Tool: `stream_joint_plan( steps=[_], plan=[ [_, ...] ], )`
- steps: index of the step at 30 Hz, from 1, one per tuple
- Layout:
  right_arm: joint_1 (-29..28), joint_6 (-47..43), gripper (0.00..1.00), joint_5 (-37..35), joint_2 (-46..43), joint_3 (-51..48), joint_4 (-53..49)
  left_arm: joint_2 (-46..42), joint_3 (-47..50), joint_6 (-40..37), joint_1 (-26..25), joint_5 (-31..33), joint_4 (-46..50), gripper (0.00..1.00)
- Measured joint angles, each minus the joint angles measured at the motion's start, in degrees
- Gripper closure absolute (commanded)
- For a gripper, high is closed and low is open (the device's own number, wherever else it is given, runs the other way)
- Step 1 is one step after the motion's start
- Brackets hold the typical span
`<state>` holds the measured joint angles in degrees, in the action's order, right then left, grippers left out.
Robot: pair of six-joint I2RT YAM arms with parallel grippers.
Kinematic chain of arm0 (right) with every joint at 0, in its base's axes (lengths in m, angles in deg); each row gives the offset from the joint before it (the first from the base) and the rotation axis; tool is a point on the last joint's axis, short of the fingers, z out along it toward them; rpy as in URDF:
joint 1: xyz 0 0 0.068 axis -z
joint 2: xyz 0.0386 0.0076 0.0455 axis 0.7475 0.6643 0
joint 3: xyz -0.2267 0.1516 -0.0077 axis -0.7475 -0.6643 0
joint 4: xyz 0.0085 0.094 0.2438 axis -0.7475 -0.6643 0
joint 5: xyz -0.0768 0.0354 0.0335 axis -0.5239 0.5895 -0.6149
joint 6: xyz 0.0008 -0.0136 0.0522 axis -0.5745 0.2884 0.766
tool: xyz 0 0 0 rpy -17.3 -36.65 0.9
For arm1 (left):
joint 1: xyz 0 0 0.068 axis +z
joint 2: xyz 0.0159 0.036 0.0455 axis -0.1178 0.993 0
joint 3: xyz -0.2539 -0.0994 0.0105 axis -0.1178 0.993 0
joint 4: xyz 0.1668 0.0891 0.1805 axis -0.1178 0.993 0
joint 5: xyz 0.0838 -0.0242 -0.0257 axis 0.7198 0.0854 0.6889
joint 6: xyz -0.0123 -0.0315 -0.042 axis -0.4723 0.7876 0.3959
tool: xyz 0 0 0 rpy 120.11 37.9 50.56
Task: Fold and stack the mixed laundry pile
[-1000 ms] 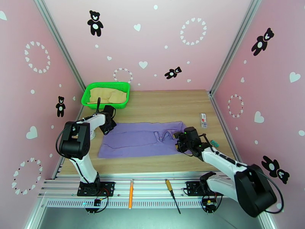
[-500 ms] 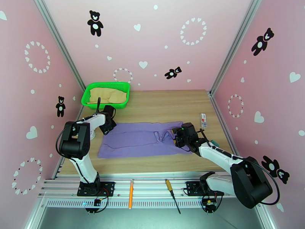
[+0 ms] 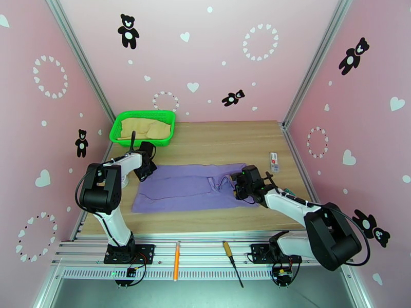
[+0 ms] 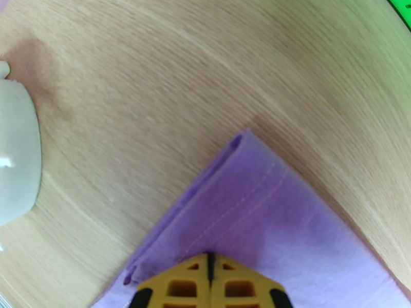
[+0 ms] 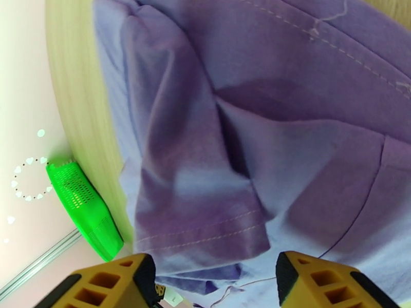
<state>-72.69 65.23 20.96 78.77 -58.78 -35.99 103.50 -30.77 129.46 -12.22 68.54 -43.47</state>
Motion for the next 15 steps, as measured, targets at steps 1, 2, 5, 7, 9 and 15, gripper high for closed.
stream_joint_plan(
  steps=[1, 2, 5, 7, 9, 15],
  plan=[
    [0.0, -0.1, 0.38, 0.0, 0.7, 0.3, 0.1, 0.0, 0.0, 0.0, 0.0, 0.0, 0.0, 1.0],
    [0.0, -0.1, 0.4, 0.1, 1.2, 0.6, 0.2, 0.0, 0.0, 0.0, 0.0, 0.0, 0.0, 1.0],
    [-0.1, -0.4, 0.49, 0.0, 2.0, 1.3, 0.2, 0.0, 0.0, 0.0, 0.0, 0.3, 0.0, 1.0],
    [-0.1, -0.8, 0.66, -0.4, 2.0, 1.6, 0.2, 0.0, 0.0, 0.0, 0.0, 0.4, 0.1, 1.0],
    [-0.1, -1.1, 0.74, -0.9, 2.0, 1.9, 0.2, 0.0, 0.0, 0.0, 0.0, 0.7, 0.2, 1.0],
    [-0.1, -2.4, 1.0, -2.8, 2.0, 2.4, -0.2, 0.0, 0.0, 0.0, 0.0, 0.9, 0.2, 1.0]
  ],
)
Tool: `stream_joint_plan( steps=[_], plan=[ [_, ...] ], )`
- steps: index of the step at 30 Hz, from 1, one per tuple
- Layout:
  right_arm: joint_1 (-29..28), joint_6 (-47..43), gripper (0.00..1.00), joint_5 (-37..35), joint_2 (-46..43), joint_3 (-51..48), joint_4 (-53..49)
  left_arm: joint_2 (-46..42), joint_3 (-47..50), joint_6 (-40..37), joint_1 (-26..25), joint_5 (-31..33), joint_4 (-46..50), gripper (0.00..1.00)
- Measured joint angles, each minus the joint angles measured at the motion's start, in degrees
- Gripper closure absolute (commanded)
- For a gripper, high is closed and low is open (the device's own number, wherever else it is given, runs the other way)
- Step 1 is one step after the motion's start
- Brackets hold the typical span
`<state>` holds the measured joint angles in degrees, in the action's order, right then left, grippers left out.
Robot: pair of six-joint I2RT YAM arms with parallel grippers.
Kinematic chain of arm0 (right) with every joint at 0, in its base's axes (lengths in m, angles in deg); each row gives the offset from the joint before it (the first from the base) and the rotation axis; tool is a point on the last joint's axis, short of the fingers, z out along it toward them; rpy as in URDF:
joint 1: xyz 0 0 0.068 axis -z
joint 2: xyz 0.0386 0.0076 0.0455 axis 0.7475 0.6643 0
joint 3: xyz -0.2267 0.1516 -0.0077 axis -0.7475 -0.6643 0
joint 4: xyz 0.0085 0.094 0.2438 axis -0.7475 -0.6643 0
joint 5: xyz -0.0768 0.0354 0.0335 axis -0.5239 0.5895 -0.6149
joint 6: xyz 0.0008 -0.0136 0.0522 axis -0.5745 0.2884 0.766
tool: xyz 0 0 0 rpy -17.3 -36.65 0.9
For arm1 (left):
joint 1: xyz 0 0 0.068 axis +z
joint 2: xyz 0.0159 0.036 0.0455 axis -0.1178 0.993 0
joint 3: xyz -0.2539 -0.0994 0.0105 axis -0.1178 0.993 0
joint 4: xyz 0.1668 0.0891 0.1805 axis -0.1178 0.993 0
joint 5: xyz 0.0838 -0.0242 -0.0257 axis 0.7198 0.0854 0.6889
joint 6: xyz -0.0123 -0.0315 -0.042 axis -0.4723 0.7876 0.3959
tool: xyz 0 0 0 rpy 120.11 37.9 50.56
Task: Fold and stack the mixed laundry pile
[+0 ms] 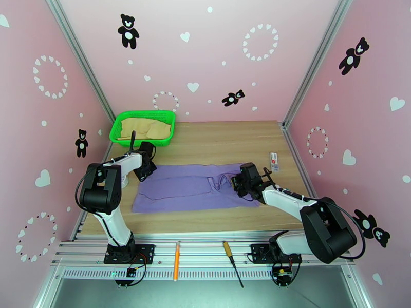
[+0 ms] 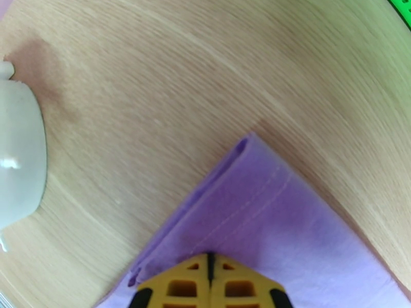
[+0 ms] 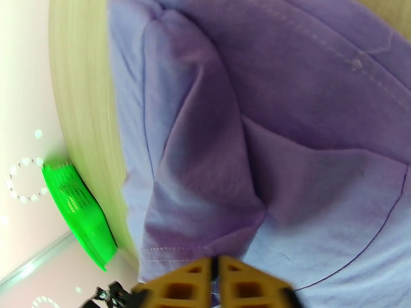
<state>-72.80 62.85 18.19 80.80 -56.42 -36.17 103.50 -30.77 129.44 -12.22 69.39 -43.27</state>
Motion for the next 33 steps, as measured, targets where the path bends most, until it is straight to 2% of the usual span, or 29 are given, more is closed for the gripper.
stream_joint_plan(
  steps=[8, 18, 26, 28, 33],
  plan=[
    [0.0, -4.1, 1.0, -3.1, -1.5, 0.3, -4.9, 0.0, 0.0, 0.0, 0.0, 0.1, 0.0, 1.0],
    [0.1, -19.8, 1.0, -10.9, -13.9, 6.8, -22.3, -0.5, 0.3, -0.4, 0.0, 0.5, 0.2, 1.0],
    [0.1, -25.6, 0.99, -10.9, -14.2, 2.6, -28.1, -0.5, 0.3, -0.4, 0.0, 0.6, 0.2, 1.0],
    [0.1, -26.9, 0.82, -10.4, -13.0, 1.4, -29.2, -0.5, 0.3, -0.5, 0.0, 0.7, 0.2, 1.0],
    [0.1, -30.7, 0.55, -9.0, -8.0, 1.2, -29.8, -0.5, 0.2, -1.1, 0.0, 1.1, 0.4, 1.0]
  ],
)
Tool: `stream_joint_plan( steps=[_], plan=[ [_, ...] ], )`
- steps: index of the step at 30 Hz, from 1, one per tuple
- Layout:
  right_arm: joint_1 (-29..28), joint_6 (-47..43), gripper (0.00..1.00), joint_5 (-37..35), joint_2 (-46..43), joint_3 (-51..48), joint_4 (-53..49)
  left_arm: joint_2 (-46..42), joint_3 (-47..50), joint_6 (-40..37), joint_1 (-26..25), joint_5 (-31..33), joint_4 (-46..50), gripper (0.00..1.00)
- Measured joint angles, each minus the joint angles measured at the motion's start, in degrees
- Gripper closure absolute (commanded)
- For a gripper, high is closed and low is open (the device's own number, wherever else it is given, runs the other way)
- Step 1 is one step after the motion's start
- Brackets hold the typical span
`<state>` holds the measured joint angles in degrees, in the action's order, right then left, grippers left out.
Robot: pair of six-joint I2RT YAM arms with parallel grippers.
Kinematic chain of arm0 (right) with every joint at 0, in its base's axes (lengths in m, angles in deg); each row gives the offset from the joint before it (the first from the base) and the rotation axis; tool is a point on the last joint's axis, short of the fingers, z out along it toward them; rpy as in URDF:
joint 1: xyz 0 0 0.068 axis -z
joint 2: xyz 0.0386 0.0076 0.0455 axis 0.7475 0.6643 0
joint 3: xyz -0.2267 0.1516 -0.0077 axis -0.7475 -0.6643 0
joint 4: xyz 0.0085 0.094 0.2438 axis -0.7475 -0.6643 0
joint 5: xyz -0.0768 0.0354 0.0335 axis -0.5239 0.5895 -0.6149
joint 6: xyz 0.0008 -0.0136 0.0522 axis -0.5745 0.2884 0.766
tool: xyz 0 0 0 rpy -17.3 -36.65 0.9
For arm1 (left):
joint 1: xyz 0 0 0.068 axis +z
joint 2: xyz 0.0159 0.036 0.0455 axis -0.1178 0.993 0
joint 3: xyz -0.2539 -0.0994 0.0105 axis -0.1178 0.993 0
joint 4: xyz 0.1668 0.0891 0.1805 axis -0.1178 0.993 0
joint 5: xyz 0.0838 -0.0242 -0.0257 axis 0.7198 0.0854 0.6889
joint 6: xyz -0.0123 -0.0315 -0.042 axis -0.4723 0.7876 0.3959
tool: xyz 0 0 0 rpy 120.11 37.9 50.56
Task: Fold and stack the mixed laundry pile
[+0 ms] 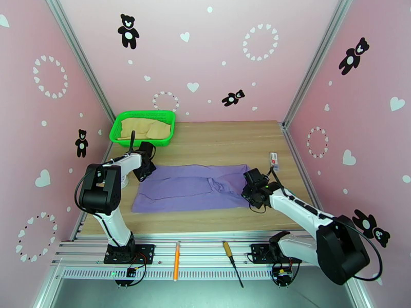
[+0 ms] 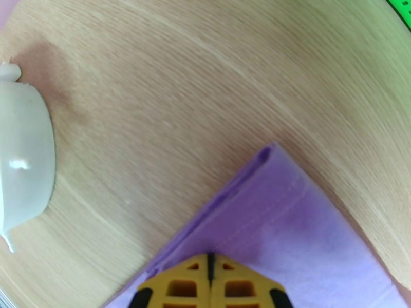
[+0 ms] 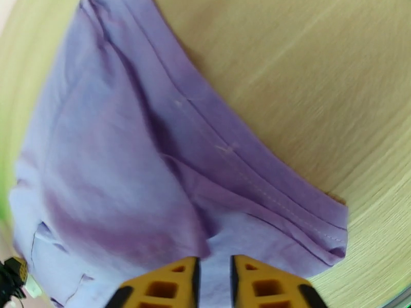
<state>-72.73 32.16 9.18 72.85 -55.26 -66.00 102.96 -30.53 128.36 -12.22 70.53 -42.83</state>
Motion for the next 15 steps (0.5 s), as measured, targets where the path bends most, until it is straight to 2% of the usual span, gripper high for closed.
stream_joint_plan(
  steps=[6, 7, 11, 13, 15],
  plan=[
    [0.0, -7.6, 0.34, -1.3, 1.2, 5.4, -5.2, 0.0, -1.6, -0.9, 0.0, 0.6, 1.4, 1.0],
    [0.0, -9.7, 0.34, -1.9, 1.2, 7.7, -6.2, 0.0, -2.0, -1.1, 0.0, 0.6, 1.5, 1.0],
    [1.3, -17.9, 0.41, -2.9, 2.9, 18.1, -9.7, 0.0, -2.5, -1.7, 0.0, 1.1, 1.7, 1.0],
    [3.5, -22.0, 0.52, -1.5, 5.6, 22.5, -9.7, 0.0, -2.5, -1.9, 0.0, 1.4, 2.0, 1.0],
    [6.0, -25.1, 0.57, 0.5, 10.2, 25.4, -9.2, 0.0, -2.5, -1.9, 0.0, 1.7, 2.4, 1.0]
  ],
)
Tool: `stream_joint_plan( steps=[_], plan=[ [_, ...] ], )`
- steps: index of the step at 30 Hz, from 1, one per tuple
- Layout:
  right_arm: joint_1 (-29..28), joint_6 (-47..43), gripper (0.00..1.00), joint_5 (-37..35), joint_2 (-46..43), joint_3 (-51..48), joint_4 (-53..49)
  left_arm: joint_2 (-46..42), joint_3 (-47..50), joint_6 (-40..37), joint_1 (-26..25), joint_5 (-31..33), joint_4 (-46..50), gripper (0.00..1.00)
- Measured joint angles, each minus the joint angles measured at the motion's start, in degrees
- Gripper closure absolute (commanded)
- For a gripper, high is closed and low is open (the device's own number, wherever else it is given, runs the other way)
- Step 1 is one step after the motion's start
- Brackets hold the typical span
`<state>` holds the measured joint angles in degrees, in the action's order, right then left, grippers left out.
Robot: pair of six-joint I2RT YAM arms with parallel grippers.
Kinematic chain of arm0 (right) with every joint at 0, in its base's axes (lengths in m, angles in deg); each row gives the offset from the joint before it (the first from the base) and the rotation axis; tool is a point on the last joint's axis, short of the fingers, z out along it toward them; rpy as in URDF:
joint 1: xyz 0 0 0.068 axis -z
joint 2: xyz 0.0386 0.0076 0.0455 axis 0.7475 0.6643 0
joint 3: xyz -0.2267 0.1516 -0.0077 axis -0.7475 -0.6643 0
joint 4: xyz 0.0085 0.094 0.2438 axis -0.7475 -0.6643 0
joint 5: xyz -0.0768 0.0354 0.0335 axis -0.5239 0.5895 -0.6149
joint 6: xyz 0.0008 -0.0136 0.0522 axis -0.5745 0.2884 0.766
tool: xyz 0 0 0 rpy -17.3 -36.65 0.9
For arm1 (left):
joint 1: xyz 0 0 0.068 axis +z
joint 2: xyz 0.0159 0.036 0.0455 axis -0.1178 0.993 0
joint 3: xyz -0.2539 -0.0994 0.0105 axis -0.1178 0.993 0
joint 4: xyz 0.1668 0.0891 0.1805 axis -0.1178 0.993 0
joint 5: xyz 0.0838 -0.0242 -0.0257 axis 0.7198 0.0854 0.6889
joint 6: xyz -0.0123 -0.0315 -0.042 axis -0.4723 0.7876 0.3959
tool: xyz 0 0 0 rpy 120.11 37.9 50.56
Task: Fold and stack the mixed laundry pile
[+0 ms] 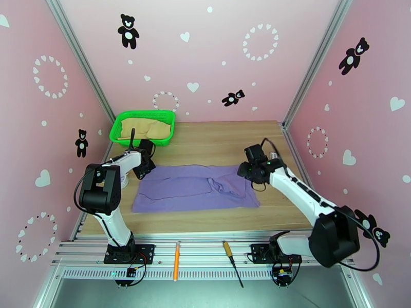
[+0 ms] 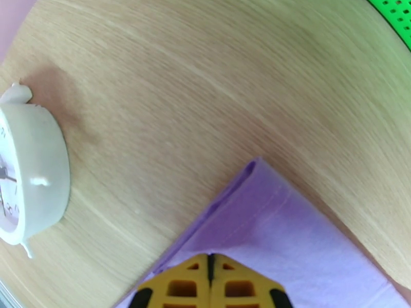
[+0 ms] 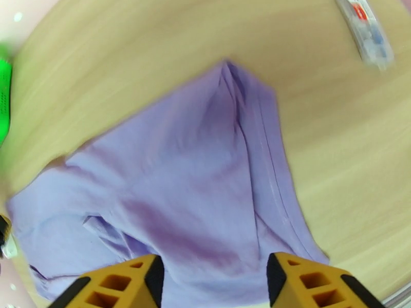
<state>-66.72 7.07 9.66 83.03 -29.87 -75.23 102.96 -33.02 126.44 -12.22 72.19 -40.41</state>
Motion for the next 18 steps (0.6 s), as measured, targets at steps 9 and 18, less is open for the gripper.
stream_joint_plan(
  steps=[9, 18],
  plan=[
    [2.6, -4.9, 0.67, 2.5, 21.5, 5.3, 2.3, 2.5, -0.6, 0.0, 0.0, 0.0, 0.1, 1.0],
    [2.9, -7.8, 0.69, 0.6, 32.7, 17.8, 0.6, 2.9, -1.0, 0.0, 0.0, -0.5, 0.4, 1.0]
  ],
)
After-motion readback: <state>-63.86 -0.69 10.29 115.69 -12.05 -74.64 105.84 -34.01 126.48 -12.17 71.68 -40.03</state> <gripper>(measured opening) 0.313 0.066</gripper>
